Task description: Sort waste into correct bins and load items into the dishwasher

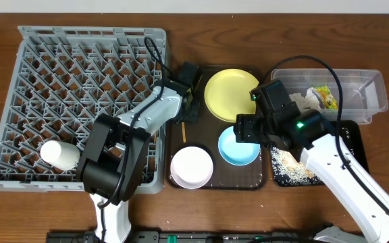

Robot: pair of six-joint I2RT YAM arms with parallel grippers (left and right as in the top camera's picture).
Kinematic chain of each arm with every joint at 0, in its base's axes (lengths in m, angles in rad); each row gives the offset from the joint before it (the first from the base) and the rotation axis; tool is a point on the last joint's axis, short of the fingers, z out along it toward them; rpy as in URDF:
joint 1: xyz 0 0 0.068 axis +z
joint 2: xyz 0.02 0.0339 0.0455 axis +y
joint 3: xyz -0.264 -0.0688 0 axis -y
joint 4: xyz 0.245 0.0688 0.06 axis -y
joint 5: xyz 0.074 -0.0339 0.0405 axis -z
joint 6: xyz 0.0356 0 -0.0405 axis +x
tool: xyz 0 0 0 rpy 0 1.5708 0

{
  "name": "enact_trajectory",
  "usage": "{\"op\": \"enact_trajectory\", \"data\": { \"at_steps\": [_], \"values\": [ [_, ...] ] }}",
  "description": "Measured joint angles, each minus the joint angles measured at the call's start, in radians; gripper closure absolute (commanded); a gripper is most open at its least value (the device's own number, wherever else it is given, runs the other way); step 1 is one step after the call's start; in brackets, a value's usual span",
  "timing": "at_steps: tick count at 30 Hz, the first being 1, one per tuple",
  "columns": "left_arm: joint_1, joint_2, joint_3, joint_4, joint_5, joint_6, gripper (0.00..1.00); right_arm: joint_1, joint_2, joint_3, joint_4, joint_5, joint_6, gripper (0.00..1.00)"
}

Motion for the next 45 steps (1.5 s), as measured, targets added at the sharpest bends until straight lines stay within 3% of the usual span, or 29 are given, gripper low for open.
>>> {"op": "enact_trajectory", "data": {
  "at_steps": [9,17,23,24,26,28,34,41,45],
  "values": [
    [0.0,-0.068,0.0,-0.052,0.023,-0.011,0.81,0.0,0.0,0.0,0.002,0.0,0.0,0.3],
    [0.0,-0.403,-0.001,-0.089,0.035,-0.01,0.85,0.0,0.0,0.0,0.002,0.0,0.0,0.3],
    [0.003,-0.544,0.0,-0.176,-0.152,0.013,0.86,0.0,0.0,0.0,0.003,0.0,0.0,0.3],
    [0.007,-0.541,0.0,-0.189,-0.187,0.016,0.85,0.0,0.0,0.0,0.002,0.0,0.0,0.3],
    [0.016,-0.526,0.0,-0.195,-0.21,0.026,0.67,0.0,0.0,0.0,0.002,0.0,0.0,0.3],
    [0.023,-0.5,0.0,-0.183,-0.19,0.029,0.59,0.0,0.0,0.0,0.002,0.0,0.0,0.3],
    [-0.002,-0.404,0.0,-0.104,-0.04,0.011,0.59,0.0,0.0,0.0,0.002,0.0,0.0,0.3],
    [-0.044,-0.18,0.0,-0.056,-0.109,-0.079,0.61,0.0,0.0,0.0,0.002,0.0,0.0,0.3],
    [-0.043,-0.06,0.0,-0.023,-0.125,-0.103,0.67,0.0,0.0,0.0,0.003,0.0,0.0,0.29]
  ]
}}
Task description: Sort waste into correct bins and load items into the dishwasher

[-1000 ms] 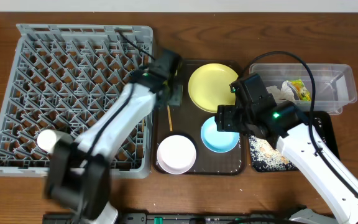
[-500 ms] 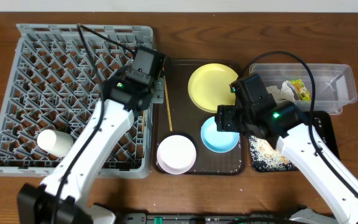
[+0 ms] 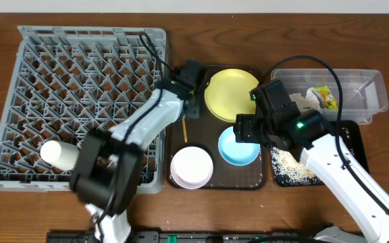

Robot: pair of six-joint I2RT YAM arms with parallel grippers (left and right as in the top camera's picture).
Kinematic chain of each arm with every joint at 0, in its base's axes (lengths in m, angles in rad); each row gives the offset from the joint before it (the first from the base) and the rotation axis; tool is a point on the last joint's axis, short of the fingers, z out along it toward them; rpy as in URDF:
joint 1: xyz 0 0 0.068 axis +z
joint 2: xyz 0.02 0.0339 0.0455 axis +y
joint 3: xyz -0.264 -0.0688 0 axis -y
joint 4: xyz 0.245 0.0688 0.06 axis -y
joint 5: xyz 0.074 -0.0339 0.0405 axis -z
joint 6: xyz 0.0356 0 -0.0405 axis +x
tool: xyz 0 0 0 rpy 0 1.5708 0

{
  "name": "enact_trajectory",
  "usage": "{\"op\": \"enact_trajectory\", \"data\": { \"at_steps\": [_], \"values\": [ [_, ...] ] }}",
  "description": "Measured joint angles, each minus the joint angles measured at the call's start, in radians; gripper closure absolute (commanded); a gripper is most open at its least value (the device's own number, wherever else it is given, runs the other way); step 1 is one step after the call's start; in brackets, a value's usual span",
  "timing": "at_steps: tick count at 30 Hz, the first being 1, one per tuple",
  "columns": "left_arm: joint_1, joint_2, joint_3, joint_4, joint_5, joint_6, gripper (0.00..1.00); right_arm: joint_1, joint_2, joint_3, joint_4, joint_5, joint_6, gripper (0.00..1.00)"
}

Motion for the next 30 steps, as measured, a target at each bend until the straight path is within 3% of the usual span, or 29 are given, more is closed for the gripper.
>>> {"op": "enact_trajectory", "data": {
  "at_steps": [5,7,16,22,30],
  "values": [
    [-0.001,0.063,0.003,0.023,0.016,-0.021,0.81,0.0,0.0,0.0,0.001,0.0,0.0,0.29],
    [-0.001,0.066,0.004,0.024,0.025,-0.02,0.92,0.0,0.0,0.0,0.001,0.0,0.0,0.28],
    [0.0,0.066,0.008,0.007,0.05,-0.019,0.92,0.0,0.0,0.0,0.003,0.0,0.0,0.28],
    [0.0,0.033,0.041,-0.161,0.068,0.002,0.92,0.0,0.0,0.0,0.003,0.0,0.0,0.28],
    [0.007,-0.311,0.137,-0.226,0.074,0.099,0.92,0.0,0.0,0.0,0.003,0.0,0.0,0.28]
  ]
}}
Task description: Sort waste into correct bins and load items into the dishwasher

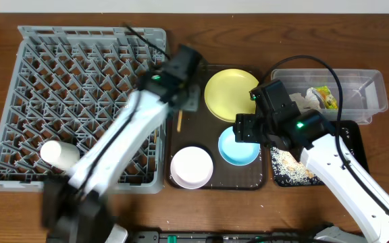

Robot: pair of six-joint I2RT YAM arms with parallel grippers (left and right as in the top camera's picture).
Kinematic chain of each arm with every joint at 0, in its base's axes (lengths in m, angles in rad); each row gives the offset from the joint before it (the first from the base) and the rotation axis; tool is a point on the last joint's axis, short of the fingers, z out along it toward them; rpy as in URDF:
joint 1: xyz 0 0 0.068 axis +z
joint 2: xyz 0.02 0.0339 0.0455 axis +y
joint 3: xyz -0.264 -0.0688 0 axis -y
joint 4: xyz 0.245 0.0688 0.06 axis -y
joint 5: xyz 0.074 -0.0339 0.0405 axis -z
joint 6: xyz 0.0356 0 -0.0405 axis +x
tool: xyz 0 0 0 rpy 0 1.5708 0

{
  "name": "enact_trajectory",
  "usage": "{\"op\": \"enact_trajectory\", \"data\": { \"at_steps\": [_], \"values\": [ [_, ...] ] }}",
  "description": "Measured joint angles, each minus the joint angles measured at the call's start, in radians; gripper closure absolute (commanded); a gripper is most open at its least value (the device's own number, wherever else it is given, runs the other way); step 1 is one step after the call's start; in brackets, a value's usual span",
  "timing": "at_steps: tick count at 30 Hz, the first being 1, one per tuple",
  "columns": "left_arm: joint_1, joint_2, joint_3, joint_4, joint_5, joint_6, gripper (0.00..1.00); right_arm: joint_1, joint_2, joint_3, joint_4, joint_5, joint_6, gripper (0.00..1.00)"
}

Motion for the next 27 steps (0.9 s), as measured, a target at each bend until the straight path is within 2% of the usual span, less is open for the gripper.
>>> {"op": "enact_trajectory", "data": {
  "at_steps": [3,6,15,17,20,27],
  "values": [
    [0.018,-0.088,0.019,-0.035,-0.045,0.027,0.92,0.0,0.0,0.0,0.0,0.0,0.0,0.28],
    [0.048,-0.101,0.014,-0.062,-0.105,0.067,0.92,0.0,0.0,0.0,0.0,0.0,0.0,0.28],
    [0.131,0.061,-0.111,-0.04,-0.174,0.099,0.92,0.0,0.0,0.0,0.0,0.0,0.0,0.28],
    [0.135,0.091,-0.112,-0.036,-0.171,0.101,0.83,0.0,0.0,0.0,0.0,0.0,0.0,0.28],
    [0.135,0.103,-0.112,-0.04,-0.15,0.106,0.6,0.0,0.0,0.0,0.0,0.0,0.0,0.28],
    [0.135,0.04,-0.047,-0.16,-0.057,0.089,0.57,0.0,0.0,0.0,0.0,0.0,0.0,0.28]
  ]
}}
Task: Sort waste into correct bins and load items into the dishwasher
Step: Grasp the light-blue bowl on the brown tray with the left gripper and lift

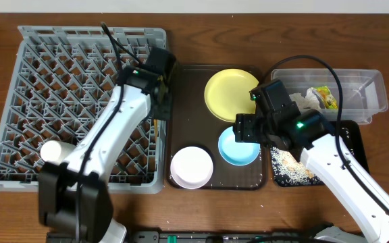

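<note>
My left gripper [158,108] is over the right edge of the grey dishwasher rack [80,40], shut on a thin wooden stick [152,127] that points toward the front. A white cup [58,154] lies in the rack's front left. On the brown tray [211,183] sit a yellow plate [229,94], a blue plate [240,150] and a white bowl [192,167]. My right gripper [244,128] hovers at the blue plate's back edge; the wrist hides its fingers.
A clear plastic bin [356,77] holding wrappers stands at the back right. In front of it a black tray [288,165] carries food crumbs. The right arm stretches across that tray toward the front right corner.
My left gripper has moved left with the stick, from the tray's left edge to over the rack's right edge. The right arm is unmoved.
My left gripper was down at the stick on the tray's left side, beside the yellow plate. It stayed there, then held the stick lifted at the tray's edge. Now it holds the stick over the rack. The right gripper stayed at the blue plate throughout.
</note>
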Robot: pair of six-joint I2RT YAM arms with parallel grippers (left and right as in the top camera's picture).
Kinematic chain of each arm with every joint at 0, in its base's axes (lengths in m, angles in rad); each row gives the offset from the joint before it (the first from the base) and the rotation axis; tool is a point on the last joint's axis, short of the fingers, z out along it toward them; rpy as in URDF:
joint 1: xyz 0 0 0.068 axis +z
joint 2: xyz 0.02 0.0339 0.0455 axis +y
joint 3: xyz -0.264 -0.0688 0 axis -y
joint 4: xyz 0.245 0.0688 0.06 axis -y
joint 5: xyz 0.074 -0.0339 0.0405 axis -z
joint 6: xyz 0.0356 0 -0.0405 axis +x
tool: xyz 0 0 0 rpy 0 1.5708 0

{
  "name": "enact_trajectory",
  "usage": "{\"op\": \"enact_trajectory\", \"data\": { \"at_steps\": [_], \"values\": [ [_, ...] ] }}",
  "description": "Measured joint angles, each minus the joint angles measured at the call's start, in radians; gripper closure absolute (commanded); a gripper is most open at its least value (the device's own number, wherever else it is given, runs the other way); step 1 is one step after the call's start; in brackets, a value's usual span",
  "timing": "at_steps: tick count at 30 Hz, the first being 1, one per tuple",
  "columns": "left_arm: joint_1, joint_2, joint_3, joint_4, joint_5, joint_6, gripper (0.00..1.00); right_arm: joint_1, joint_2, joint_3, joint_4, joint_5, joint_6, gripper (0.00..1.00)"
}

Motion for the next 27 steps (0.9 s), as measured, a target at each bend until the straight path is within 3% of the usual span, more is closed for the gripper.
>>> {"op": "enact_trajectory", "data": {
  "at_steps": [6,10,13,20,27],
  "values": [
    [-0.021,-0.153,0.034,-0.001,0.201,-0.009,0.56,0.0,0.0,0.0,-0.001,0.0,0.0,0.27],
    [-0.072,-0.173,0.041,0.008,0.285,-0.01,0.55,0.0,0.0,0.0,-0.027,0.005,0.025,0.13],
    [-0.117,-0.151,0.021,0.052,0.331,-0.011,0.54,-0.012,0.0,0.0,-0.085,0.031,0.061,0.06],
    [-0.232,-0.042,-0.036,0.179,0.402,-0.013,0.53,-0.142,0.0,0.0,-0.15,0.092,0.107,0.01],
    [-0.296,0.145,-0.044,0.237,0.416,-0.013,0.54,-0.182,0.0,0.0,-0.186,0.101,0.11,0.01]
  ]
}}
